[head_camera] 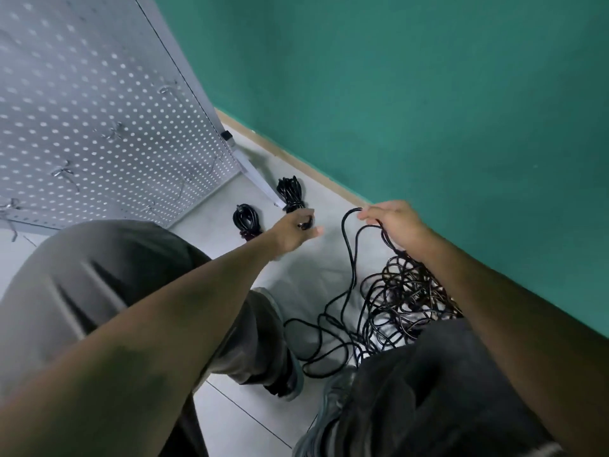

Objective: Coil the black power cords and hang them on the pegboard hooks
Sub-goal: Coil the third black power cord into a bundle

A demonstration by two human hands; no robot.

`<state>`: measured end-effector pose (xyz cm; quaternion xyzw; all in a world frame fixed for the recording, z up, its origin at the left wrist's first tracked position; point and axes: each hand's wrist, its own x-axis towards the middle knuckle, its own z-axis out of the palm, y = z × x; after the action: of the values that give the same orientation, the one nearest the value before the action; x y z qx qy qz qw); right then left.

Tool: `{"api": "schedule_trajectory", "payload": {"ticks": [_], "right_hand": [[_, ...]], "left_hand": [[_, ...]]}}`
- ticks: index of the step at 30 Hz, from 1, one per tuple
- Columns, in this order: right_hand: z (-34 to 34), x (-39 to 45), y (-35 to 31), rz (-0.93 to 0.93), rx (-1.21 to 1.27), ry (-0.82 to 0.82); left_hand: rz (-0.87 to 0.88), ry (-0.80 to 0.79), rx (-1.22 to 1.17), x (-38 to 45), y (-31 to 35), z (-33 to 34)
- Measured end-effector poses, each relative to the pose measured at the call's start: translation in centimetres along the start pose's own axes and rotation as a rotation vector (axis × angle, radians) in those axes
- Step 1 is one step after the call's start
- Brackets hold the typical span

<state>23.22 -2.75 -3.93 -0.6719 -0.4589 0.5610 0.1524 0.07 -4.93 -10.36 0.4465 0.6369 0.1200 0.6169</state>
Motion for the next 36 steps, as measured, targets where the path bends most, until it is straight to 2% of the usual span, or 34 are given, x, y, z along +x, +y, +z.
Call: {"api": "schedule_trajectory", "payload": {"ticks": [3,5,11,16,19,21,25,26,28,30,34,36], "right_hand": [[-2.4,-3.2,-3.0,-0.122,0.134,0.060],[-3.9,-6.2,-5.7,-0.208,0.170,0.054],[-8.6,-15.5,-13.7,-0.422,0.371,0.117],[-11.0,-23.4,-18.3,-0.563,0.479,0.178],[-11.0,-27.9,-20.9,-0.643,0.492,0.173],[-10.5,-30.7,-22.6,-0.684,0.505,0.169],[-9.2,-36.8,-25.8,-0.738,0.528,0.155],[-8.9,-38.2,-26.4,-0.747,0.525,0.153],[-8.3,-41.0,-27.4,-0.773,0.514,0.150],[-7.8,-43.7,-28.3,-0.795,0.514,0.149],[-7.1,-47.9,-29.5,-0.838,0.594,0.149],[-7.2,-49.3,-29.9,-0.861,0.656,0.169]], "left_hand": [[0.097,-0.121,0.012,-2.4,3.4,2.0],[0.234,-0.156,0.031,-4.5,5.9,3.4],[0.470,-0.044,-0.171,-11.1,13.6,4.1],[0.611,0.062,-0.144,-17.6,20.1,0.5],[0.688,0.185,-0.078,-21.2,22.4,-1.2],[0.747,0.327,0.017,-23.7,23.4,-1.9],[0.956,0.558,0.065,-30.5,24.5,-1.6],[1.002,0.545,0.044,-32.5,24.6,-1.1],[1.033,0.392,-0.023,-36.2,24.3,0.1],[1.036,0.261,0.022,-38.9,23.5,1.3],[0.984,0.180,0.016,-41.7,21.6,2.6],[0.940,0.090,0.014,-42.8,20.5,2.8]]}}
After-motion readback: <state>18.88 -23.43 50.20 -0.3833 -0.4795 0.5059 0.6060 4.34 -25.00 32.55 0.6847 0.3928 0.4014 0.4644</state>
